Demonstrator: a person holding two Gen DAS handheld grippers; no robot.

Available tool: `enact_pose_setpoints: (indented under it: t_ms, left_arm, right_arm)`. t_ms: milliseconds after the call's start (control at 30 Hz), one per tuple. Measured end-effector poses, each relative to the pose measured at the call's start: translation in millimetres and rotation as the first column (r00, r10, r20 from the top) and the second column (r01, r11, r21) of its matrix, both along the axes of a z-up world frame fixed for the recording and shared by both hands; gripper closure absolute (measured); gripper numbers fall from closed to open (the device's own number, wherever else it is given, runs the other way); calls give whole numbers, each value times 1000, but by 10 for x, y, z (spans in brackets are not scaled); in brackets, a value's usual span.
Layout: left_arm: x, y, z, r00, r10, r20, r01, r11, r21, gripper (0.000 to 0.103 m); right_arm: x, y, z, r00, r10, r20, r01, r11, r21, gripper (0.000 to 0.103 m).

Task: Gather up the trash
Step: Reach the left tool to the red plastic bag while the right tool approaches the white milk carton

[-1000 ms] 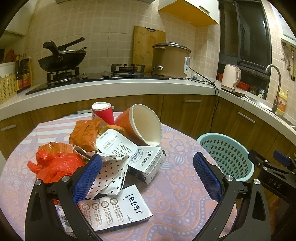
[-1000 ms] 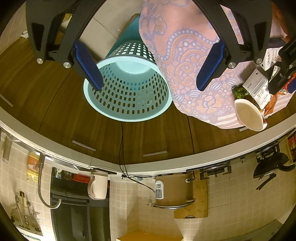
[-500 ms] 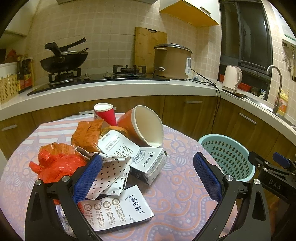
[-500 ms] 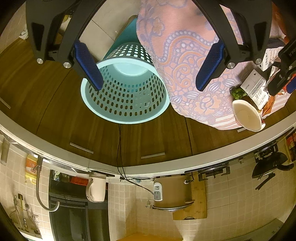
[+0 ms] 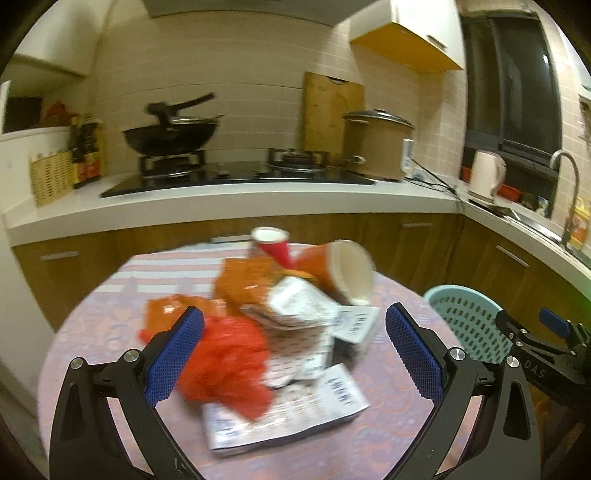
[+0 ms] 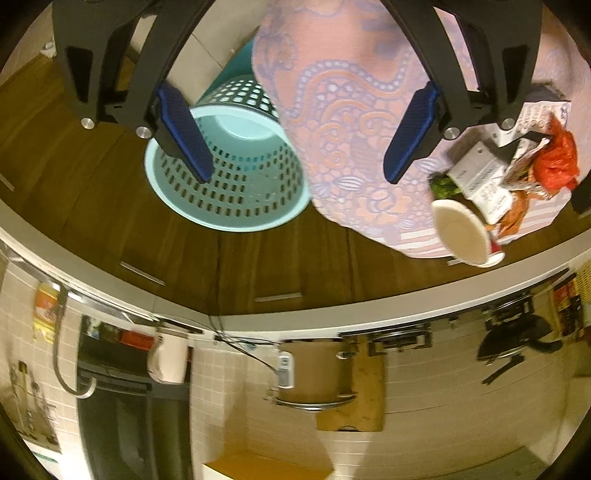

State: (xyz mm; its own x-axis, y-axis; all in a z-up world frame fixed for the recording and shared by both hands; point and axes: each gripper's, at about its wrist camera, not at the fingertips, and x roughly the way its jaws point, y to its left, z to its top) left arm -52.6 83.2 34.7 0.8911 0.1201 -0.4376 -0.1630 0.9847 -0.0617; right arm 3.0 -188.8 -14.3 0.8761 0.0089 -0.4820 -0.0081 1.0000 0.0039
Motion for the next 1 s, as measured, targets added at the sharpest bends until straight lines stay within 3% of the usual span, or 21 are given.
enact_pose_setpoints:
  t_ms: [100, 167, 367, 433, 1000]
  left_arm:
    - [-100, 208, 6, 999, 47, -12, -47, 999, -4, 8]
    - [-154, 361, -21, 997, 73, -30, -73, 997, -16, 8]
    - [-211, 688, -235, 989, 93, -119, -101, 993, -62, 8]
    - [-199, 752, -311, 985, 88, -145, -100, 992, -77, 8]
    - [385, 814, -517, 970, -27, -240, -20, 981, -192, 8]
  right_arm:
    - [-13, 167, 14, 999, 54, 2, -54, 998, -14, 26]
    - [-23, 263, 16, 996, 88, -3, -89, 996, -18, 36]
    - [-30, 552, -67, 985, 170, -34, -171, 984, -54, 63]
    - [-9, 624, -118, 980, 190, -52, -193, 979, -61, 67]
    - [193, 1146, -48, 915, 392, -89, -396, 918, -28, 67]
